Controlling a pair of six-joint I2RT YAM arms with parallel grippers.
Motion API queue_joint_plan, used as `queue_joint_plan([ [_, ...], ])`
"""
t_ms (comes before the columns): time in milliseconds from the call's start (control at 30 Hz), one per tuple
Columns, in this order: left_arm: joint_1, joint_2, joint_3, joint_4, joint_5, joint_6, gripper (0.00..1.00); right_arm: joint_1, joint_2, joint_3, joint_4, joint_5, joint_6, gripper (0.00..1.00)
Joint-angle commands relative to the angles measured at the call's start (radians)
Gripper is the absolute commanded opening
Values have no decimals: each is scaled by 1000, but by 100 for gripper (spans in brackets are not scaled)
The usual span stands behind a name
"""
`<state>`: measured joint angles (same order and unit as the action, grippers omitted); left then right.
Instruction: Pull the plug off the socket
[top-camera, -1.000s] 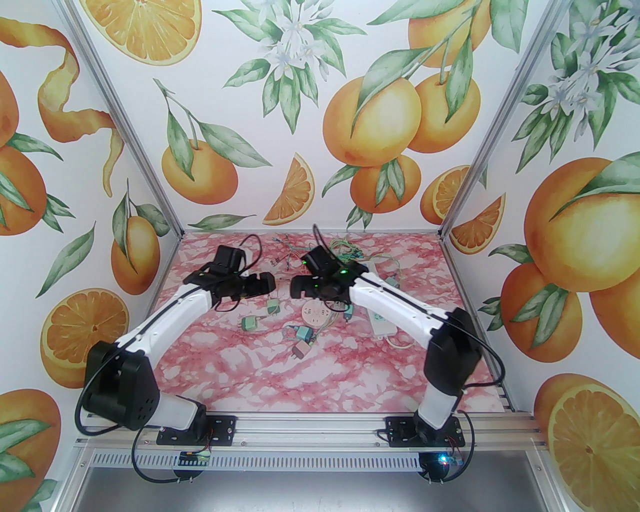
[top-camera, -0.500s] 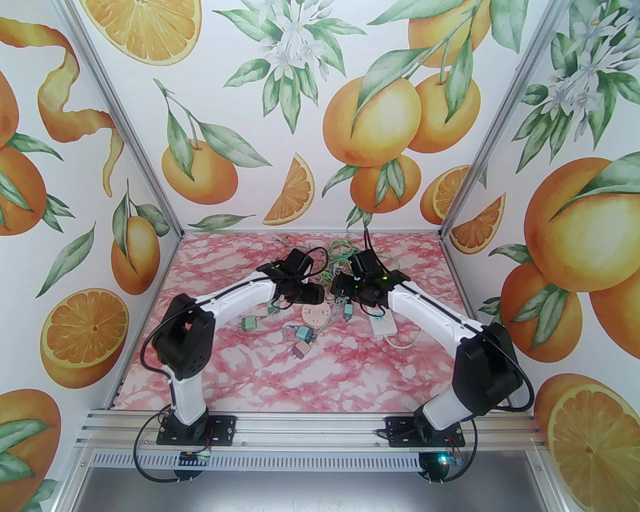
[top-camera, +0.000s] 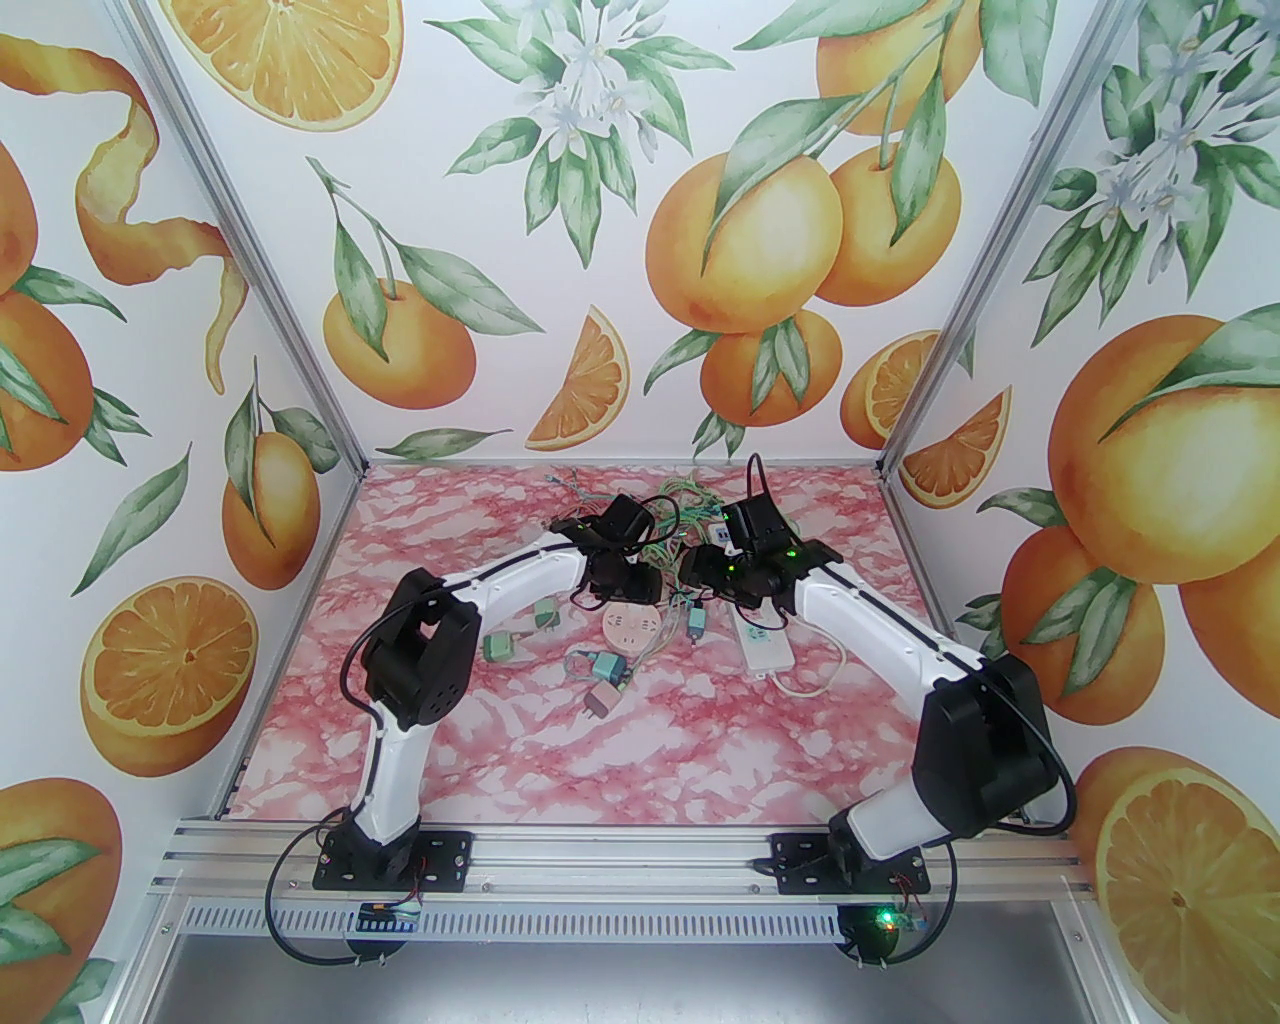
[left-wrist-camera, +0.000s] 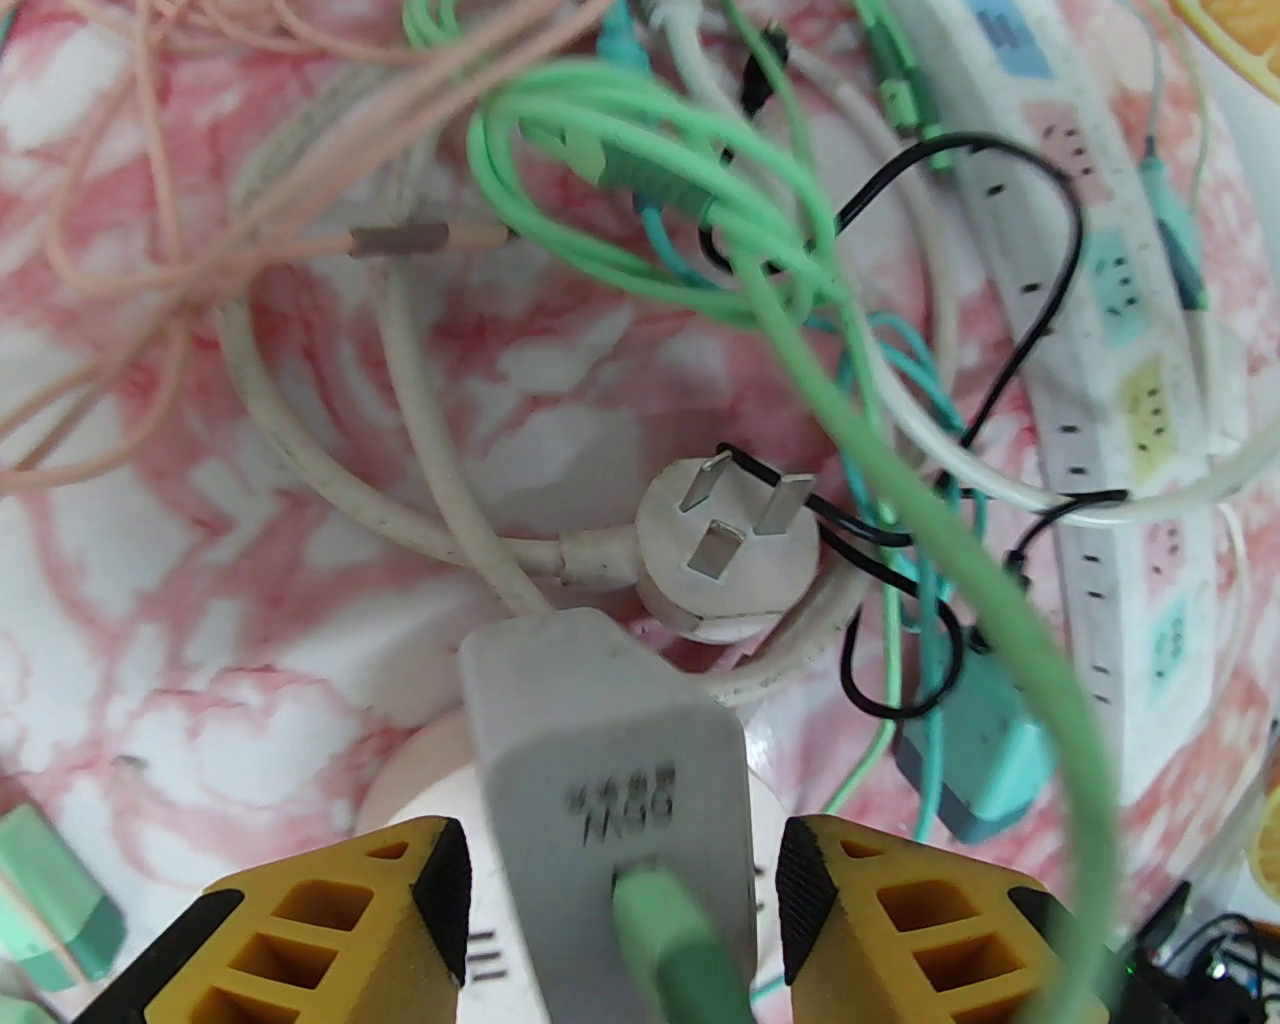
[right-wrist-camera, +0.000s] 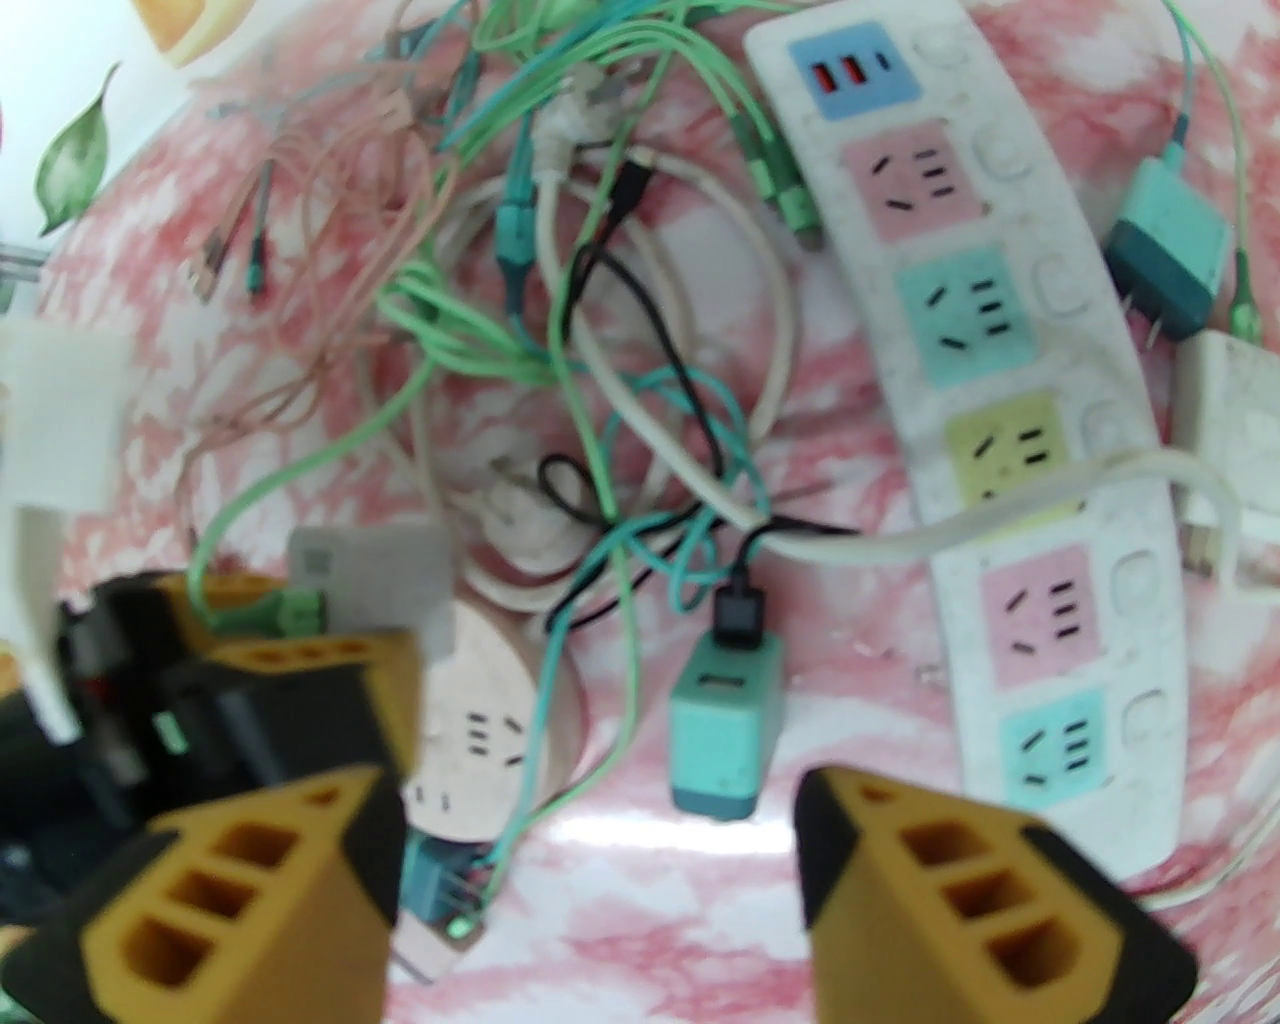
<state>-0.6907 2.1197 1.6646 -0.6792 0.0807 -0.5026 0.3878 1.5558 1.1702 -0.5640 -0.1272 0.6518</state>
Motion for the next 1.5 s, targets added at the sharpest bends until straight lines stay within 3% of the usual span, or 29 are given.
queue_joint_plan([
  [0,-5,14,34,-43,-40,4,43,-4,4,-16,50,-71,-5,55],
  [200,4,-23,-2,-73,-128,12,28,31,50,-34,123,-148,42,39],
  [400,16,-74,-59,-46,-148,-2,27,104,137,-6,188,-177,97,37],
  [733,20,-99,-117,-36,-157,-26,24,121,310,-8,301,-273,224,28],
  [933,25,-98,-131,-14,-174,-59,23,131,323,-75,421,-333,294,30],
  [1167,26,-86,-129,4,-171,-74,23,154,329,-104,466,-362,318,40],
  [1467,25,-93,-144,18,-141,-86,22,164,377,-143,571,-409,388,41],
])
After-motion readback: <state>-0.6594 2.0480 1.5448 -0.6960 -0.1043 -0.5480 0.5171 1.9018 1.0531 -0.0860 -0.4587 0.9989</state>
